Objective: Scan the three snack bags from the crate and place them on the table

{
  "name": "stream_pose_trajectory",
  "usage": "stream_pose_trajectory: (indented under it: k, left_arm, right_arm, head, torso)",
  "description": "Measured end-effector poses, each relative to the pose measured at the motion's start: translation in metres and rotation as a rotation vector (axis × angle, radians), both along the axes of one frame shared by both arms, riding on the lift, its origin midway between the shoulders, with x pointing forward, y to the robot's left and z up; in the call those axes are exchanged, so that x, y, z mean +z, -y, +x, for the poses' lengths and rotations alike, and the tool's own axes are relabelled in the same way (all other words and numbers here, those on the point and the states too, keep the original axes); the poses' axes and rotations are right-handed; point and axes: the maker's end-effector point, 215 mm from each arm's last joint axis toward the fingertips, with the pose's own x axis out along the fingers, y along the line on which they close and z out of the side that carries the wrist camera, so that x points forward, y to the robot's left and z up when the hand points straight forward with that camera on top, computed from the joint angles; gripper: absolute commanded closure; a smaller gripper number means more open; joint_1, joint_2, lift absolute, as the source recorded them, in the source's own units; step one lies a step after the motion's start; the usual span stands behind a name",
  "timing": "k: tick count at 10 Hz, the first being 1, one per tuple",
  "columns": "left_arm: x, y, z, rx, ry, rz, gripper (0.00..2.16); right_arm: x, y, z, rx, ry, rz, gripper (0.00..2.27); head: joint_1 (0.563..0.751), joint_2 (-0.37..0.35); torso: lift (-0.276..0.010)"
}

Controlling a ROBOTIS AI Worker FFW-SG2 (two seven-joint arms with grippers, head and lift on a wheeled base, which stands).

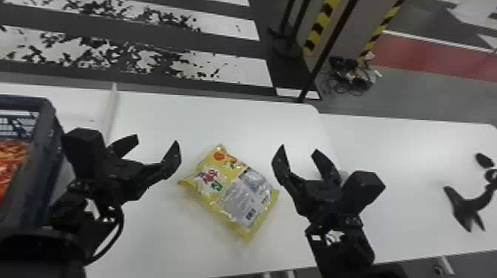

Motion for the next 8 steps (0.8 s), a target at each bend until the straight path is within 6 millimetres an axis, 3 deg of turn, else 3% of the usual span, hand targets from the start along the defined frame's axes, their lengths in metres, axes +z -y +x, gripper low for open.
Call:
stream_pose_trajectory:
  k: [5,8]
  left_arm:
    - [0.061,-0.065,-0.045,0.223,0.242,0.075,0.00]
    - [0.073,-0.088,-0.081,0.278,0.308,0.068,0.00]
  right_arm:
    - [-0.019,-0.043,-0.009,0.072,-0.054,0.032,0.12]
    - [-0.036,-0.080,-0.019,0.142,-0.121,0.053,0.15]
  head:
    - [0.695,-0.134]
    - [0.695,-0.063]
  torso:
    - [-0.062]
    - [-0.062]
